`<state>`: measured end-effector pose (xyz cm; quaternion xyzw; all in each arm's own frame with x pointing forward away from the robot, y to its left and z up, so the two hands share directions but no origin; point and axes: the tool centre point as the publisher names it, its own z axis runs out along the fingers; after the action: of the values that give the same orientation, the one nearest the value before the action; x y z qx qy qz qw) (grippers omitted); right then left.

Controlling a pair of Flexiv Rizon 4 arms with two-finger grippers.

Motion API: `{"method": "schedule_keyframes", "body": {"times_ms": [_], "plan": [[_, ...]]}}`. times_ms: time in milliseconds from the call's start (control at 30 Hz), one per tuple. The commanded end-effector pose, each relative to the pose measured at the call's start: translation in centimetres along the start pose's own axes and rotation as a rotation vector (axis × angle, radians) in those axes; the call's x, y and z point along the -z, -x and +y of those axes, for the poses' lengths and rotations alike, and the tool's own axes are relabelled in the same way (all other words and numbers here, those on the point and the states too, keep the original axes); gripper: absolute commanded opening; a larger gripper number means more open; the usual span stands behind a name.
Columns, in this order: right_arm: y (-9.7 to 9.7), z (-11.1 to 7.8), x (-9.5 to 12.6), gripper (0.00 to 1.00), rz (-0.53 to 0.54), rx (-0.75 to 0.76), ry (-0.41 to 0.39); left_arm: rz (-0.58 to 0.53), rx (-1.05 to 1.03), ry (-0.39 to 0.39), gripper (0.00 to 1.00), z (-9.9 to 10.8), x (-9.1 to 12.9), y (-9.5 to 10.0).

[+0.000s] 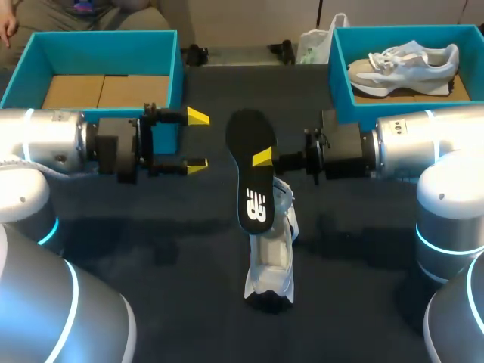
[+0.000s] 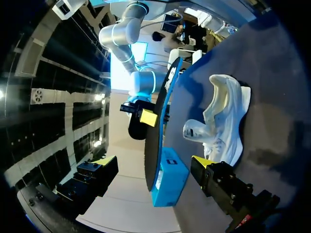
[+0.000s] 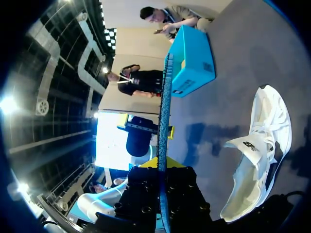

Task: Take the shoe out of the shoebox, open the shoe tongue, remove and reinsert the insole, then place the shoe into the shoebox

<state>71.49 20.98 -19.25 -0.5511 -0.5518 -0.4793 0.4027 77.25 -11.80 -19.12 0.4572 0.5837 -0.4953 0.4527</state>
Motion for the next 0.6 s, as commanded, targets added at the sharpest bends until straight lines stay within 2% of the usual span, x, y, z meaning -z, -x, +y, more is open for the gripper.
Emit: {"method": "schedule_keyframes", "body": {"times_ms": [33,400,600], "plan": [[0.2,0.0,-0.2,0.00,0.014,-0.002,0.000,-0.070,-0.024,0.005,1.00,-0.6,-1.5,-0.5],[1.3,-0.3,0.3,0.00,0.100,-0.007,0.004,-0.107,-0.063,0.024,1.00,-1.1,-3.1,-0.2],[1.3,-0.3,0.3,0.00,0.100,-0.009,0.008,-0.096,-0.087,0.039,1.00,-1.0,-4.5,-0.3]]}}
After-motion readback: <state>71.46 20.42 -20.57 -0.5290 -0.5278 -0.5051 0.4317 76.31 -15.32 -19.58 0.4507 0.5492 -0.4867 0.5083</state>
